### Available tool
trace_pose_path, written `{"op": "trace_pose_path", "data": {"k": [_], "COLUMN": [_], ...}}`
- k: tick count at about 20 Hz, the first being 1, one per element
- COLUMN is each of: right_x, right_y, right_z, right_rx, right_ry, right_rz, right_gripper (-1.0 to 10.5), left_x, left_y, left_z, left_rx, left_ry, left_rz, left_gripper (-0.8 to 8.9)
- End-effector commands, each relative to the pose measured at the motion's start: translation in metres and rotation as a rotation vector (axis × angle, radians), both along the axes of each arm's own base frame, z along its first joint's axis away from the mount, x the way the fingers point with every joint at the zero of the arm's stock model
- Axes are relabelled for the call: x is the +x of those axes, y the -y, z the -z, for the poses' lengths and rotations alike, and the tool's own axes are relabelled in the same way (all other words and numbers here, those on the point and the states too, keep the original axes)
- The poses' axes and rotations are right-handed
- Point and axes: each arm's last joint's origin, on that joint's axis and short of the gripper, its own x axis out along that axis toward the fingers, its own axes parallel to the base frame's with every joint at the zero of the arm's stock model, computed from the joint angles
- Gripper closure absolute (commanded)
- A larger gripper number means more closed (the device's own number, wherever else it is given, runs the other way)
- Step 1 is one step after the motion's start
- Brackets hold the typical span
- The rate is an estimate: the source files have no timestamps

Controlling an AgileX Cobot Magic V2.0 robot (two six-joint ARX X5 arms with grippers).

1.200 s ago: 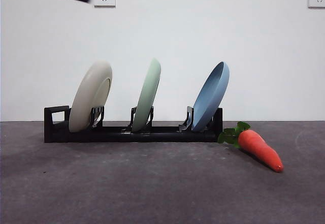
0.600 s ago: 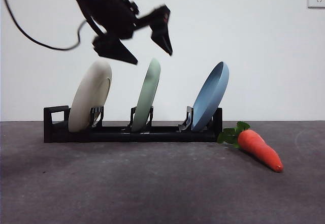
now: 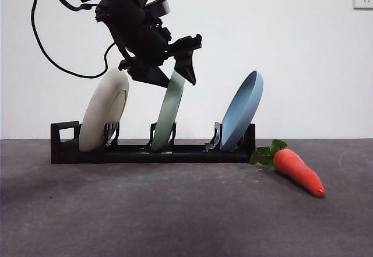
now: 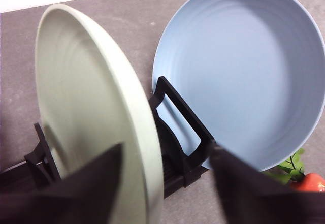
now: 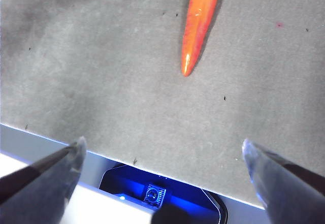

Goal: Take the green plate from the plate rack,put the plate on the table,take the carrot from the table,put the carrot in the plate

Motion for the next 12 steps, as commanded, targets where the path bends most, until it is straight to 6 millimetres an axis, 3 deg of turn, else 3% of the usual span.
{"op": "trace_pose_path", "data": {"k": [1,7,12], "right_x": [0.000,0.000,0.001], "right_y": [0.000,0.000,0.000], "right_z": [-0.001,-0.001,-0.001], "right_rx": [0.005,0.005,0.008], "right_ry": [0.007,0.007,0.000], "right_rz": [0.003,0.004,0.008], "right_gripper": [2.9,2.9,2.9], "left_x": [0.001,0.001,-0.003], "left_y": [0.002,0.001,-0.002], "left_z": [0.003,0.000,-0.013], "left_rx": [-0.005,-0.057,-0.116], "left_ry": [-0.003,-0.029,-0.023], "left_rz": [0.006,-0.027,-0.024], "left_gripper": [8.21,8.21,8.21]}}
